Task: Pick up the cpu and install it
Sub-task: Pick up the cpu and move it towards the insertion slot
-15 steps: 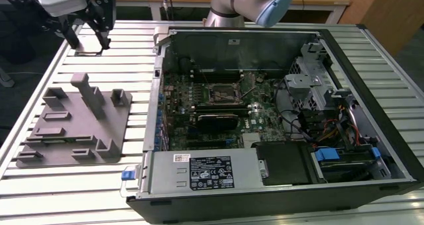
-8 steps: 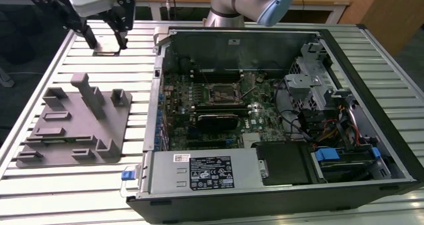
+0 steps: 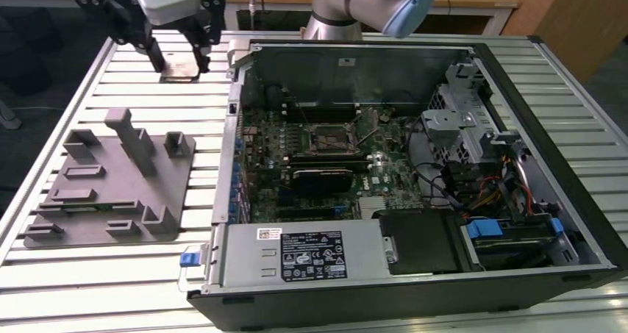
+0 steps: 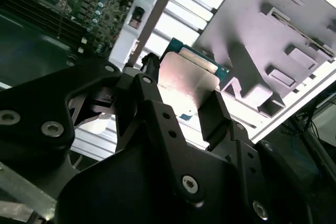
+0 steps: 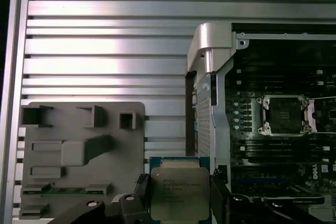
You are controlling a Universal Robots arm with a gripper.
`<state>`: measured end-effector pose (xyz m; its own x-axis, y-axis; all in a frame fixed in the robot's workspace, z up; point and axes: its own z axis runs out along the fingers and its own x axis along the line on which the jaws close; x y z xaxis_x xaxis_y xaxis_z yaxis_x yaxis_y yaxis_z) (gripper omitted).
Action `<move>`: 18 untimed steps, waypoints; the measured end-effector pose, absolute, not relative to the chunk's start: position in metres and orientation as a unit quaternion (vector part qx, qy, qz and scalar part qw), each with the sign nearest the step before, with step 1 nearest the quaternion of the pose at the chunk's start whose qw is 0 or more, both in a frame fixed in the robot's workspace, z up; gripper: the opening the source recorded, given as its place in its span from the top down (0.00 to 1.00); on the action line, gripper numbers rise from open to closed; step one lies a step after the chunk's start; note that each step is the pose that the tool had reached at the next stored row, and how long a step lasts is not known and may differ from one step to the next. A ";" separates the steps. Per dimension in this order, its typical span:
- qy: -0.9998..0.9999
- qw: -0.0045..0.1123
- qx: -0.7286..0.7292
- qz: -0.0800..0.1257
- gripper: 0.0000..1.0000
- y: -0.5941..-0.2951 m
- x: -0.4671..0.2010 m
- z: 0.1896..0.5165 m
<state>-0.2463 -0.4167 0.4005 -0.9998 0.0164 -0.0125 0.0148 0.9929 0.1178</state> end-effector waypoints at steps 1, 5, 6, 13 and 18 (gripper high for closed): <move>0.998 0.007 0.008 0.059 0.46 -0.417 -0.242 0.400; 0.998 0.007 0.008 0.059 0.46 -0.417 -0.228 0.400; 0.998 0.007 0.008 0.059 0.46 -0.417 -0.224 0.400; 0.998 0.007 0.008 0.059 0.46 -0.417 -0.195 0.400; 0.998 0.007 0.008 0.059 0.46 -0.417 -0.173 0.400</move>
